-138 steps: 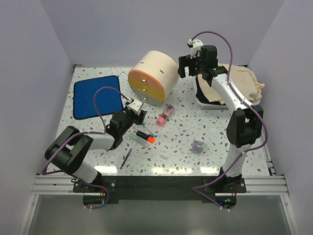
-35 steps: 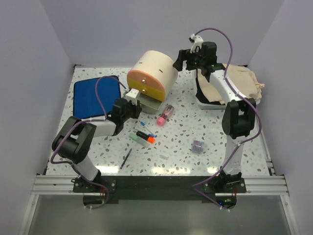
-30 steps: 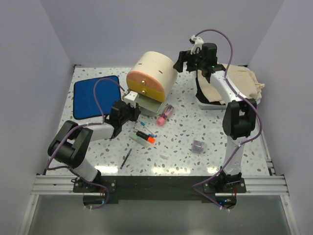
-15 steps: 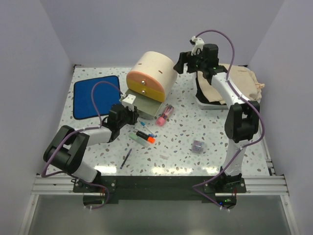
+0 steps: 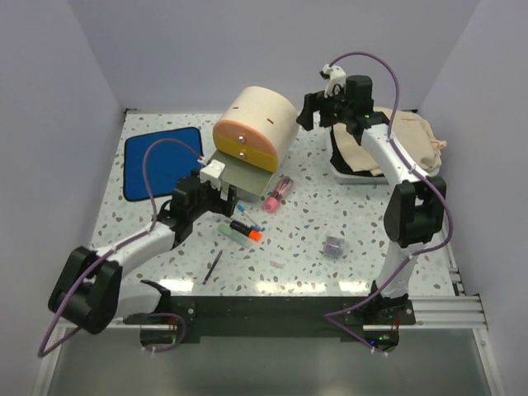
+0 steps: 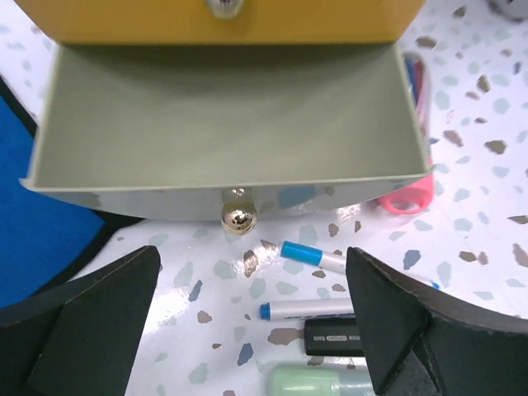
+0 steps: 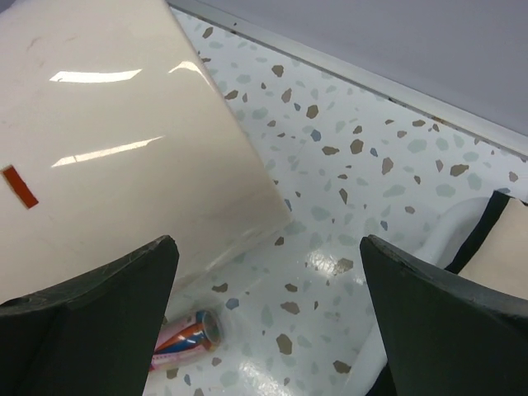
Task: Sort the stationery into containers
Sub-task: Open the drawer in the storage box.
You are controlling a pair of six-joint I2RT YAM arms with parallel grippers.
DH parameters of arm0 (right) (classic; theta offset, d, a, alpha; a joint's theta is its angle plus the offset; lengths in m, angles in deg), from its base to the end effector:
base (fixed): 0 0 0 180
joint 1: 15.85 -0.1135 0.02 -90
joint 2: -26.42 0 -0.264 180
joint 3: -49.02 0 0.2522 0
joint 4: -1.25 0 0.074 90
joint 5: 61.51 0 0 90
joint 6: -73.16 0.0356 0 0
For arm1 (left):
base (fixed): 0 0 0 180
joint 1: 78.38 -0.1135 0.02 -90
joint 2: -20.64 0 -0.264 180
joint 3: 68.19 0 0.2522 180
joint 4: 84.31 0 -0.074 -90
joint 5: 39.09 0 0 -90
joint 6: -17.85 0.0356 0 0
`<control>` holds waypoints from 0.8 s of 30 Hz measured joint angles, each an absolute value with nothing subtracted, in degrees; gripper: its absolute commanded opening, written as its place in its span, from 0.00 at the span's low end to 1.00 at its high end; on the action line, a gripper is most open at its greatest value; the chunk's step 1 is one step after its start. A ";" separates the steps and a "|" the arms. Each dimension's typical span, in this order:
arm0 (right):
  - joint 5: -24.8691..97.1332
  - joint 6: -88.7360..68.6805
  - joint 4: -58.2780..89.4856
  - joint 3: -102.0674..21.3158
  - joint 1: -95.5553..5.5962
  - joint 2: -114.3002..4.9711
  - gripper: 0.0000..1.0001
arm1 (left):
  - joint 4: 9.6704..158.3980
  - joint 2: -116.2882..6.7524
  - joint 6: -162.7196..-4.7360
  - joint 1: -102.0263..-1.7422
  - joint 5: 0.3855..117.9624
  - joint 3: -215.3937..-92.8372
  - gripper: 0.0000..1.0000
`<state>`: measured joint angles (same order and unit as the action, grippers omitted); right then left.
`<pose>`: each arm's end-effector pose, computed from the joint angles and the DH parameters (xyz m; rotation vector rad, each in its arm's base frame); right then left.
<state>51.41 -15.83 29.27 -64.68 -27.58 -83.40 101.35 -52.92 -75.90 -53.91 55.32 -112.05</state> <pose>0.4462 0.1068 0.3353 -0.4438 1.9470 0.5412 0.2395 -0.1120 0.1971 0.4109 1.9682 -0.3930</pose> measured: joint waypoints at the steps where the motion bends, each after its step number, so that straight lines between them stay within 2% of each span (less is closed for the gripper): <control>1: 51.28 -16.63 30.32 -64.40 -27.58 -82.64 0.99 | 99.78 -50.58 -75.50 -53.91 55.36 -112.08 1.00; 6: 46.88 -22.21 37.66 -61.71 -29.15 -75.84 0.99 | 88.45 -40.77 -72.71 -53.87 54.62 -115.35 1.00; 13: 36.04 -29.99 47.70 -57.12 -38.73 -67.30 0.99 | 79.60 -40.48 -69.75 -56.84 45.79 -122.63 1.00; 17: 35.65 -31.10 53.20 -56.70 -44.41 -65.02 0.94 | 77.99 -44.16 -69.86 -66.35 46.03 -127.40 1.00; 20: 36.00 -30.86 56.88 -57.23 -49.22 -64.80 0.95 | 76.67 -48.77 -70.52 -74.72 47.05 -132.73 1.00; 24: 34.21 -29.05 59.45 -57.67 -56.50 -65.02 0.99 | 76.63 -50.12 -70.45 -76.84 46.49 -133.82 1.00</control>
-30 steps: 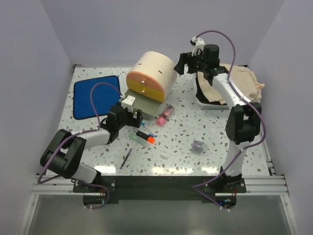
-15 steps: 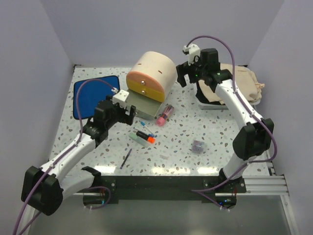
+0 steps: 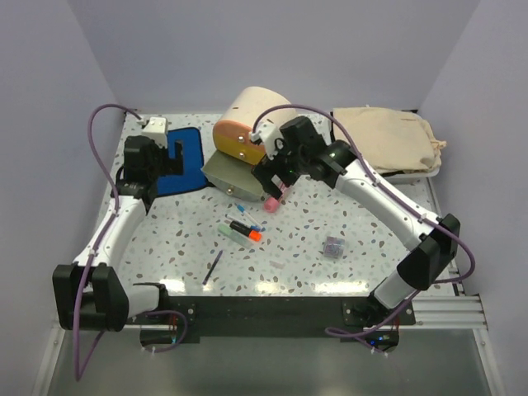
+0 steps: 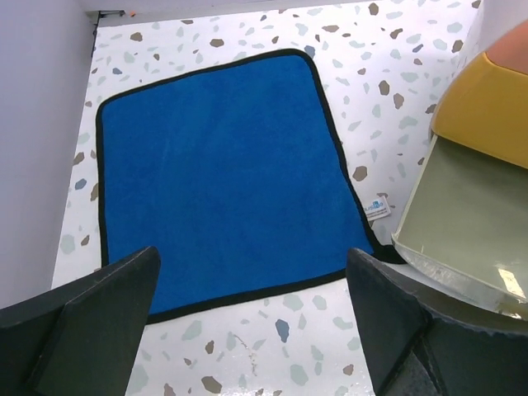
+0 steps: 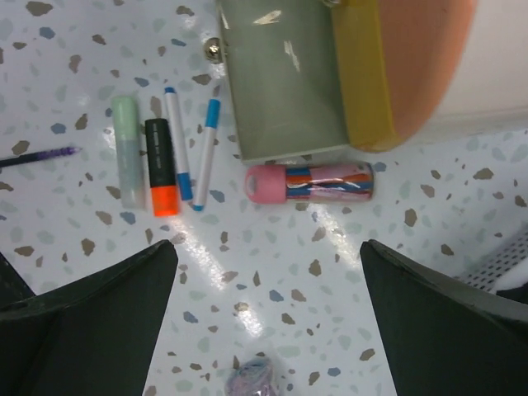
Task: Sort the stationery into containers
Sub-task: Pick up the pen from the center of the board.
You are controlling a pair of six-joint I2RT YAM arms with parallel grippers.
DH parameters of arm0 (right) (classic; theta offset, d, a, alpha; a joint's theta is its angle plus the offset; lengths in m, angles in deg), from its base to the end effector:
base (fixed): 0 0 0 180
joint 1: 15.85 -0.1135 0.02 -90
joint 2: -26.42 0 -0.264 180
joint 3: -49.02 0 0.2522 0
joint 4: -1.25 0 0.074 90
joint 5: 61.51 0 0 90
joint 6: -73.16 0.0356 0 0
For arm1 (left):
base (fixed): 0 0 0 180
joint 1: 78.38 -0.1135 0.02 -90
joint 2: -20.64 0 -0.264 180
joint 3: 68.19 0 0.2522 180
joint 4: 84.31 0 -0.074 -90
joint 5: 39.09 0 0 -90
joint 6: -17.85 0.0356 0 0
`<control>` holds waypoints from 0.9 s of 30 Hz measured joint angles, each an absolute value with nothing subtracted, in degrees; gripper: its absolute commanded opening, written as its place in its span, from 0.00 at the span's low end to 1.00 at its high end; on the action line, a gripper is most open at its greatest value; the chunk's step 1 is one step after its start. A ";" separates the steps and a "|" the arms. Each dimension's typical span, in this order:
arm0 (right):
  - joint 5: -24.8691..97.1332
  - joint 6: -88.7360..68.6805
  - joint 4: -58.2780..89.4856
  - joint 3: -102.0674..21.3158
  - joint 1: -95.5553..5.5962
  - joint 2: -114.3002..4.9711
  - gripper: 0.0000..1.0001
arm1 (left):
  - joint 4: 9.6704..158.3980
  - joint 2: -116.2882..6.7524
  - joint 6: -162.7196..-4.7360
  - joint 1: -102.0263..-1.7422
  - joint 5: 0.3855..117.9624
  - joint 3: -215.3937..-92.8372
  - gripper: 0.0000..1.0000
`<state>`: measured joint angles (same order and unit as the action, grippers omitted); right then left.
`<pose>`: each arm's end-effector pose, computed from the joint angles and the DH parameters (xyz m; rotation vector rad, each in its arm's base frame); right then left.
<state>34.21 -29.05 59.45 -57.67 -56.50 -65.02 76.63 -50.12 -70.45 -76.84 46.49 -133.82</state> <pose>0.2633 0.2307 0.3692 -1.0888 2.0760 0.3641 0.2840 -0.0049 0.2953 0.0066 1.9925 0.0787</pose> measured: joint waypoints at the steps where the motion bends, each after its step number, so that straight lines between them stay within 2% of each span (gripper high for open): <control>1: 32.96 -28.24 60.09 -58.32 -58.51 -65.33 0.99 | 76.61 -50.06 -70.37 -76.73 46.09 -133.80 1.00; 5: 30.03 -25.14 61.64 -63.33 -63.88 -68.34 0.99 | 76.00 -49.40 -68.40 -75.31 42.16 -133.67 1.00; 12: 29.53 -22.91 60.53 -64.49 -64.17 -69.55 0.99 | 72.89 -38.71 -61.78 -63.29 40.15 -127.68 1.00; 18: 37.49 -28.24 57.73 -56.36 -64.06 -65.42 0.99 | 67.52 -36.18 -55.96 -69.32 44.32 -127.70 1.00; 24: 43.19 -40.68 59.96 -55.98 -63.42 -63.06 0.99 | 64.35 -31.81 -54.65 -74.70 47.89 -127.66 1.00; 27: 44.59 -44.17 61.82 -55.92 -62.90 -61.39 0.95 | 64.96 -29.49 -56.16 -74.77 49.57 -126.65 1.00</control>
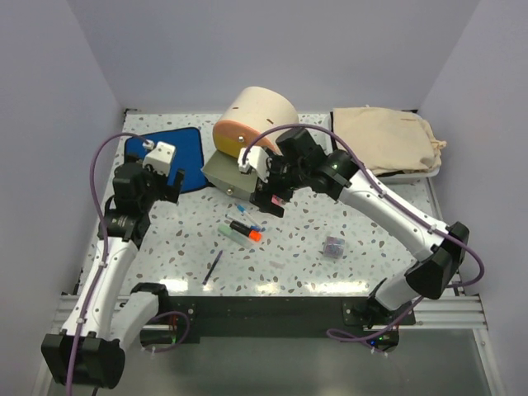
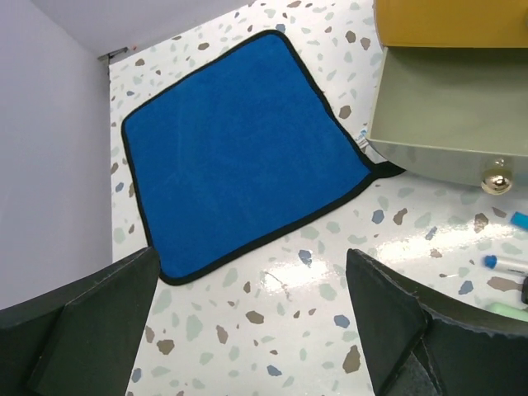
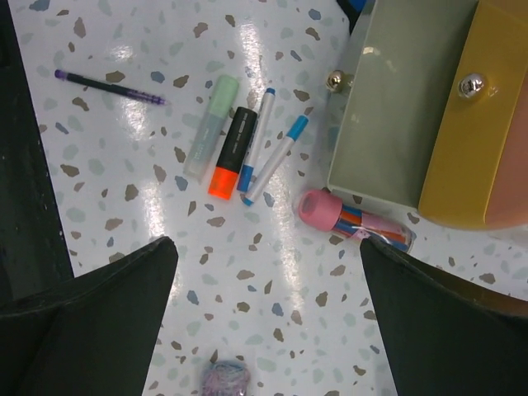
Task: Sort the stationery into containers
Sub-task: Pick up the pen from the center of the board.
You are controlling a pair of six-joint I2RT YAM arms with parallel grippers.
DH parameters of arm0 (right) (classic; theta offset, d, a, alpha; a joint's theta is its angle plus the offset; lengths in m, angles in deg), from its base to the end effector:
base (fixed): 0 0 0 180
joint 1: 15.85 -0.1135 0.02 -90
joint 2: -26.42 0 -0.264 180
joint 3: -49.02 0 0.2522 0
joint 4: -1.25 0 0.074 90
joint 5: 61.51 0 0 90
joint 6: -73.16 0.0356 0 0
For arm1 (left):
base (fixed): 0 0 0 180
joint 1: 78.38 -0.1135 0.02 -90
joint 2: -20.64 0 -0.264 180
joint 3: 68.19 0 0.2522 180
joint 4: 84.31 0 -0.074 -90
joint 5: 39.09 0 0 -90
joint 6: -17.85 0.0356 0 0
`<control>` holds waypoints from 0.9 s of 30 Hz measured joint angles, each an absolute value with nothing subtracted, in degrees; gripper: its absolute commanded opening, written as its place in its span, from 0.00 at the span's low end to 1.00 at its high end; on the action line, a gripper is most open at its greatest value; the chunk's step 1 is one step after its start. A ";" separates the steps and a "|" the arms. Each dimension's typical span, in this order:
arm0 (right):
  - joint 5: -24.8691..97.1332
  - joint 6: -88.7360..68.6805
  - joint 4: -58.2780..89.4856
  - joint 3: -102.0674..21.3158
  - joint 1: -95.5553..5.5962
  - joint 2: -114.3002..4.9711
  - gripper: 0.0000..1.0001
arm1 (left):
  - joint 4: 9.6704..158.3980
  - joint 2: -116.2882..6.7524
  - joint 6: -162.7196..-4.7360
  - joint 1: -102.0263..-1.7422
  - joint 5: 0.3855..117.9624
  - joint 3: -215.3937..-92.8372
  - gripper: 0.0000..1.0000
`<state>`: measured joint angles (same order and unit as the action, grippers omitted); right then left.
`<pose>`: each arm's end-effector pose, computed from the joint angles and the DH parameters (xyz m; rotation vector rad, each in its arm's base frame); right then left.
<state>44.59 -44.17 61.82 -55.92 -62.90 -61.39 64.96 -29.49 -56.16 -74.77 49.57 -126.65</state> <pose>0.2173 0.2479 0.3772 -1.5284 1.7786 0.4986 0.2013 -0.0119 0.3109 0.3193 1.9391 0.1647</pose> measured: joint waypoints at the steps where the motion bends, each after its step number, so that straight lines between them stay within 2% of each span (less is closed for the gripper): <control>1: 45.00 -44.81 62.12 -55.66 -62.79 -60.80 0.93 | 65.00 -28.97 -56.92 -74.79 49.90 -126.22 1.00; 7: 46.03 -39.06 61.77 -54.91 -65.94 -63.06 0.87 | 64.67 -28.77 -64.33 -75.23 44.43 -124.18 1.00; 15: 44.89 -25.66 57.25 -53.45 -72.45 -77.35 0.77 | 59.58 -29.10 -74.67 -83.57 36.21 -123.20 1.00; 27: 39.58 -18.73 52.18 -57.62 -73.02 -92.21 0.62 | 55.43 -28.09 -79.04 -84.01 33.92 -124.36 1.00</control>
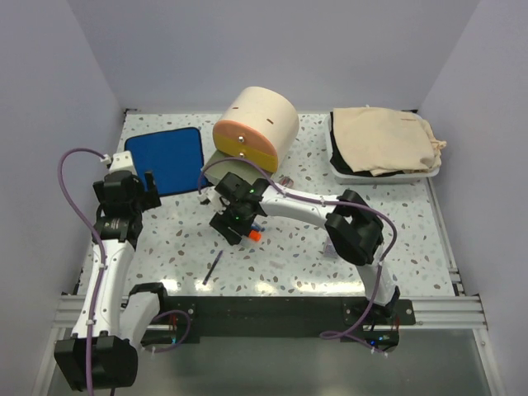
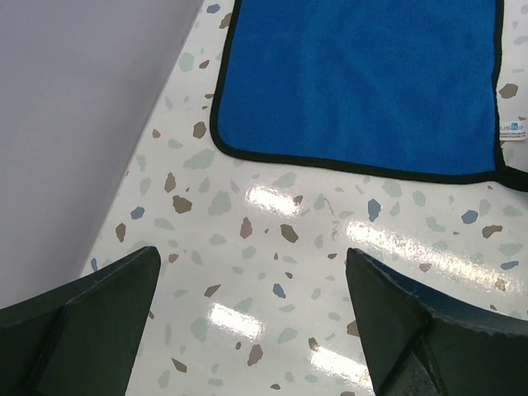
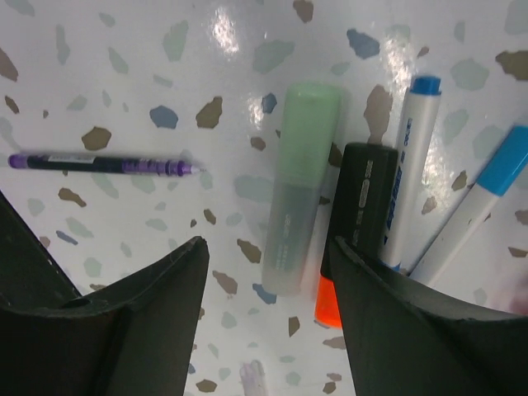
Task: Sort the stationery into containers
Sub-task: Pick up the pen from the center of the board.
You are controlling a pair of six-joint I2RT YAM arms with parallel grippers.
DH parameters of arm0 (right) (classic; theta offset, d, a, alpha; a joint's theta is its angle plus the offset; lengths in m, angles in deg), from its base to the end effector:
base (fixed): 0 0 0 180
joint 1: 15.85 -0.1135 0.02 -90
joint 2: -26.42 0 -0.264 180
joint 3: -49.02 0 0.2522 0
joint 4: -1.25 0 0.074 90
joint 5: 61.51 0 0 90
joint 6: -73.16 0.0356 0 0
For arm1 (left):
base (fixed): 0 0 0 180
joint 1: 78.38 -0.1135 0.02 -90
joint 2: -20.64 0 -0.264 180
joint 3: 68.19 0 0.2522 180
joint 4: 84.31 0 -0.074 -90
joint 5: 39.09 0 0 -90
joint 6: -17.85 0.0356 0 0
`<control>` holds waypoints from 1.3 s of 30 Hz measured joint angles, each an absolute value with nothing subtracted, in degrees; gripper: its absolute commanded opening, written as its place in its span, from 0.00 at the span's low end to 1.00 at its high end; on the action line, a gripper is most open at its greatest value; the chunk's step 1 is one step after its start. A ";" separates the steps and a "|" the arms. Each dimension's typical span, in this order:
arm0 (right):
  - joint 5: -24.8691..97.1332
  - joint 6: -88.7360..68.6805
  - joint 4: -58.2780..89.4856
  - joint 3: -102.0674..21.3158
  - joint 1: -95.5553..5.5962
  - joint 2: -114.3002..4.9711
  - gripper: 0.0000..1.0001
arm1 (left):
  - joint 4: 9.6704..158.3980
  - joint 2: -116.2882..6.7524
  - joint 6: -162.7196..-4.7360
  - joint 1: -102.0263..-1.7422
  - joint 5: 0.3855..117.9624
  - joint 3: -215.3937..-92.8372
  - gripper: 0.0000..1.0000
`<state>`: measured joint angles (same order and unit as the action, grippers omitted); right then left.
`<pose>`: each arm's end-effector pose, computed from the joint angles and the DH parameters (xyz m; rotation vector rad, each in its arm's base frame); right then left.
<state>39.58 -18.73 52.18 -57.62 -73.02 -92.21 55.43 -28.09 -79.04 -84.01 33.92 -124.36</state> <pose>0.2343 0.3758 0.1958 -1.4166 2.3699 0.5458 0.1848 0.0287 0.2860 -0.4034 2.0922 0.3045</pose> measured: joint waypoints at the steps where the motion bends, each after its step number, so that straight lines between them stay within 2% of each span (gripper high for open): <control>1: 39.45 -18.56 51.83 -58.41 -73.09 -92.85 0.62 | 55.36 -28.09 -79.07 -84.01 33.92 -124.38 1.00; 9: 38.49 -17.92 50.93 -60.29 -73.63 -93.96 0.53 | 54.75 -28.09 -79.11 -84.01 33.94 -124.38 1.00; 20: 37.42 -17.86 50.73 -60.35 -74.53 -96.54 0.51 | 54.73 -28.09 -79.09 -84.01 33.94 -124.38 1.00; 26: 36.63 -17.77 50.47 -60.73 -74.62 -98.22 0.47 | 54.66 -28.09 -79.09 -84.01 33.94 -124.38 1.00; 28: 36.48 -17.79 50.47 -60.86 -74.68 -98.46 0.38 | 54.66 -28.09 -79.09 -84.01 33.94 -124.38 1.00; 32: 35.32 -17.88 50.23 -60.97 -74.79 -98.59 0.00 | 54.64 -28.09 -79.11 -84.01 33.94 -124.38 1.00; 39: 33.44 -19.08 51.61 -61.67 -76.65 -97.72 0.00 | 54.64 -28.09 -79.04 -84.01 33.92 -124.38 1.00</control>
